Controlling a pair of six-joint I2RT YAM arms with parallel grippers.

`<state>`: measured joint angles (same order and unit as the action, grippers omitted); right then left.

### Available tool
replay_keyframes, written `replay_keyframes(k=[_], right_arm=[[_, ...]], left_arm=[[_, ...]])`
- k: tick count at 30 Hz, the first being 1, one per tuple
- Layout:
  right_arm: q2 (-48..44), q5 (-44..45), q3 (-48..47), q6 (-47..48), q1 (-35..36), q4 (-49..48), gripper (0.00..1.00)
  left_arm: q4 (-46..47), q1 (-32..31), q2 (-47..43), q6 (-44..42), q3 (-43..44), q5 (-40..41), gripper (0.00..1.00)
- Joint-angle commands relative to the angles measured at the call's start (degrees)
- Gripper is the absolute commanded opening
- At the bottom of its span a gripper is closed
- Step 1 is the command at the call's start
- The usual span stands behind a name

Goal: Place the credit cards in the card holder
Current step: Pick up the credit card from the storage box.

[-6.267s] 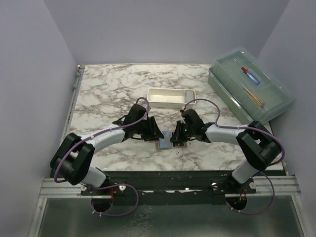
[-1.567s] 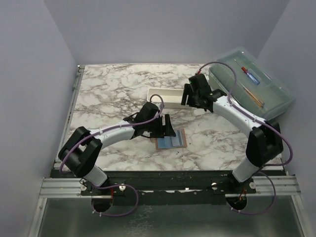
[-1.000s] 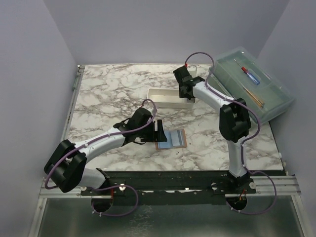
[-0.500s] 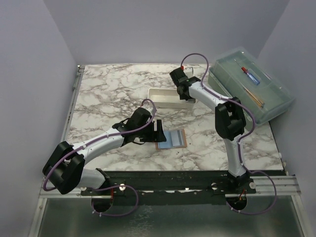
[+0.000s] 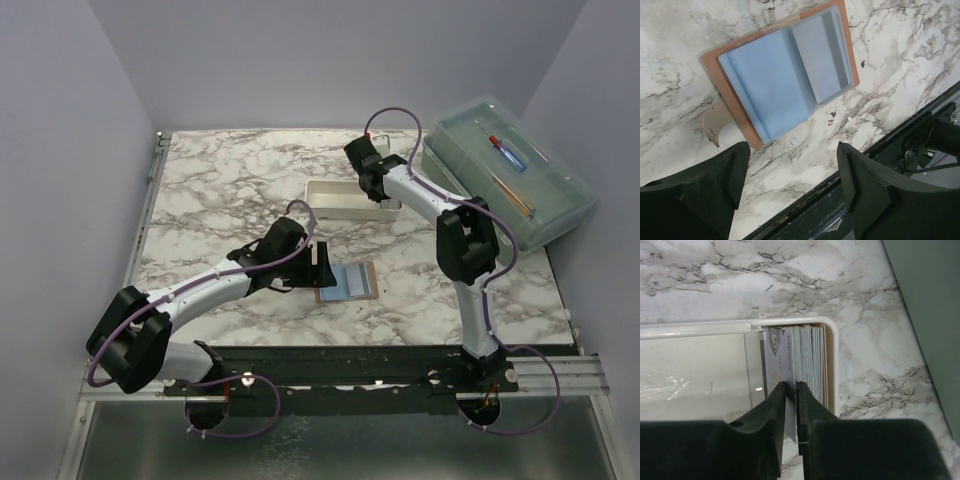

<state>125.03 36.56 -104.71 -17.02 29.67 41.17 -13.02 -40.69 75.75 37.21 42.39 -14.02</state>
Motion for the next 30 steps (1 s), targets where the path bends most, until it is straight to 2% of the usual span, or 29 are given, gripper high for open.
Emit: replay_keyframes(k=[1,4,6,12,17,20,22,25,27,30], right_arm=[[-1.5,0.6,-0.2,0.2,-0.2,0.6,0.12],[-1.9,-0.1,-0.8,0.1,-0.2,0.7,0.03],[-2.6,-1.2,-1.5,-0.5,-0.1,1.0,0.01],[-9.8,-7.1,0.6,-1.9,-0.2,-0.9,0.00],[-23.0,-16.7,12.6,-2.0,-0.2,-10.5,0.00],[-31.5,-24.0,22.8,-3.8,-0.5,-16.2,0.00],[-37.5,-31.4,31.2,-5.3,-1.0,-21.5,0.00],[-46.7,-44.0,44.0,-9.8,-2.4,-31.8,0.00],[-51.9,-50.8,51.9,-13.4,-2.8,-39.4,0.00],[-57.9,-56.4,60.9,-20.5,-3.2,-49.4,0.00]], left_arm=[[-0.8,0.3,-0.2,-0.6,0.3,0.8,0.77],[-0.9,0.4,-0.1,-0.6,0.5,0.7,0.77],[-1.0,0.6,-0.2,-0.6,0.7,0.6,0.77],[-1.4,4.0,-0.6,-0.5,2.0,-3.7,0.81],[-1.4,7.3,0.2,-0.5,4.2,-9.3,0.81],[1.2,9.4,1.6,0.1,5.7,-16.5,0.82],[5.8,10.9,2.6,3.1,6.0,-23.6,0.82],[21.3,12.7,3.6,13.2,3.8,-33.6,0.81],[32.0,12.7,4.5,20.0,1.7,-36.6,0.81],[44.2,12.9,5.7,27.8,-1.3,-36.9,0.81]])
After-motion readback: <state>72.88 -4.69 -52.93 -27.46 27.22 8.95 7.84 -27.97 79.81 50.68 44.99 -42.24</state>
